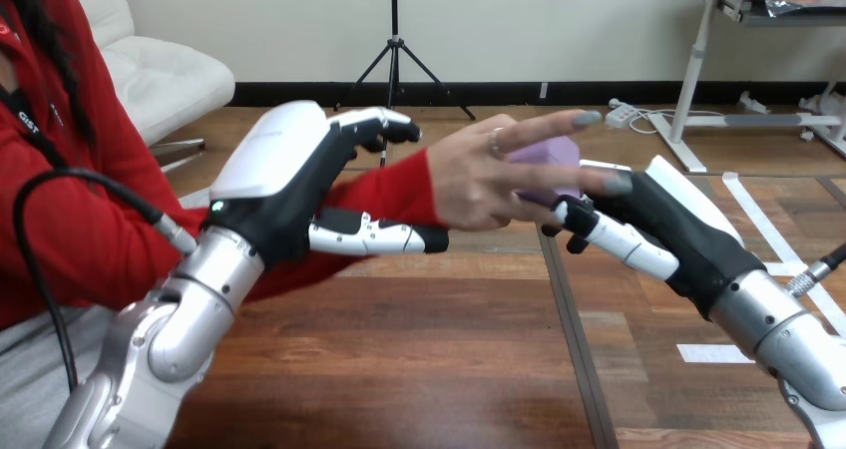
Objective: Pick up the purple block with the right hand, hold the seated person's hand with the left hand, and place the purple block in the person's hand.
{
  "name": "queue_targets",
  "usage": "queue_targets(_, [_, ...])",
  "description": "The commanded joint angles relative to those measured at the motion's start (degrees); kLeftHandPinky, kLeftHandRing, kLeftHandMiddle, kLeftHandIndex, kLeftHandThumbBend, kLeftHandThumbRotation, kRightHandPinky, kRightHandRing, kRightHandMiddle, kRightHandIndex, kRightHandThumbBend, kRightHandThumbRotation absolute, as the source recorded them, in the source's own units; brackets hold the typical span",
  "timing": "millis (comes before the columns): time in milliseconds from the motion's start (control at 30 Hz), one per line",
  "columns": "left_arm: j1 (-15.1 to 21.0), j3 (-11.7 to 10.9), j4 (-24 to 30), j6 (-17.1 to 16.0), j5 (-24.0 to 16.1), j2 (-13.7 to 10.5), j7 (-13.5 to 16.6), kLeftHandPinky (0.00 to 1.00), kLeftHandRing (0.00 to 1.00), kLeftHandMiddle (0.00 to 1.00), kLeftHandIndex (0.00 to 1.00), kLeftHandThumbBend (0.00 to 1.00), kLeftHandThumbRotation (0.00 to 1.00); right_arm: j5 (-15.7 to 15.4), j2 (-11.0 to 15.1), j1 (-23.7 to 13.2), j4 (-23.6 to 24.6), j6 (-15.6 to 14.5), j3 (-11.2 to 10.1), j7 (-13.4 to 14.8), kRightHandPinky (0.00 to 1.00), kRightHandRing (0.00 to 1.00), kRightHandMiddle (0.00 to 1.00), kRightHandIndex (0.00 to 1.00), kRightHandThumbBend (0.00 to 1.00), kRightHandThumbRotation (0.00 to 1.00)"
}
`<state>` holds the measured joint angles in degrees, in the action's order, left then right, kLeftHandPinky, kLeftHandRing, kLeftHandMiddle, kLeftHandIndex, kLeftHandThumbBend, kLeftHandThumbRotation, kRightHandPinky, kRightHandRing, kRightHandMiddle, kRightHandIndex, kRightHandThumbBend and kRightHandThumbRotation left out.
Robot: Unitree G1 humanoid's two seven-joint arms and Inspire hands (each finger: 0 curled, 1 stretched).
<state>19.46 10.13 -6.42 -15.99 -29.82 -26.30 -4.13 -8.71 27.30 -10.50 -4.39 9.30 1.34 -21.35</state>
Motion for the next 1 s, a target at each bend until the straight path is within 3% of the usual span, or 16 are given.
queue_targets(0, [-0.61,-1.35,2.19,0.19,0.44,-0.68,0.01,0.7,0.75,0.77,0.75,1.0,0.64,2.24,0.91,-0.79,0.64,1.1,-2.41,-0.23,0.52,0.65,0.7,0.73,0.97,1.0])
queue_targets(200, [-4.67,-1.27,-0.84,-2.53,0.18,-0.5,2.79,0.69,0.74,0.77,0.74,0.97,0.66,4.42,0.72,0.62,0.78,1.6,-3.3,-0.71,0.53,0.65,0.7,0.73,0.98,1.0])
queue_targets(700, [-7.3,-2.07,-5.24,-6.32,4.29,-0.35,2.53,0.66,0.74,0.78,0.75,0.89,0.7,5.66,0.84,1.99,1.07,2.58,-3.89,-1.03,0.55,0.65,0.7,0.74,1.0,1.0])
queue_targets(967, [-9.27,-2.4,-8.43,-9.88,6.03,-0.13,4.16,0.64,0.74,0.78,0.75,0.89,0.73,5.89,0.78,3.37,1.51,3.26,-4.23,-0.89,0.55,0.65,0.7,0.74,1.0,1.0])
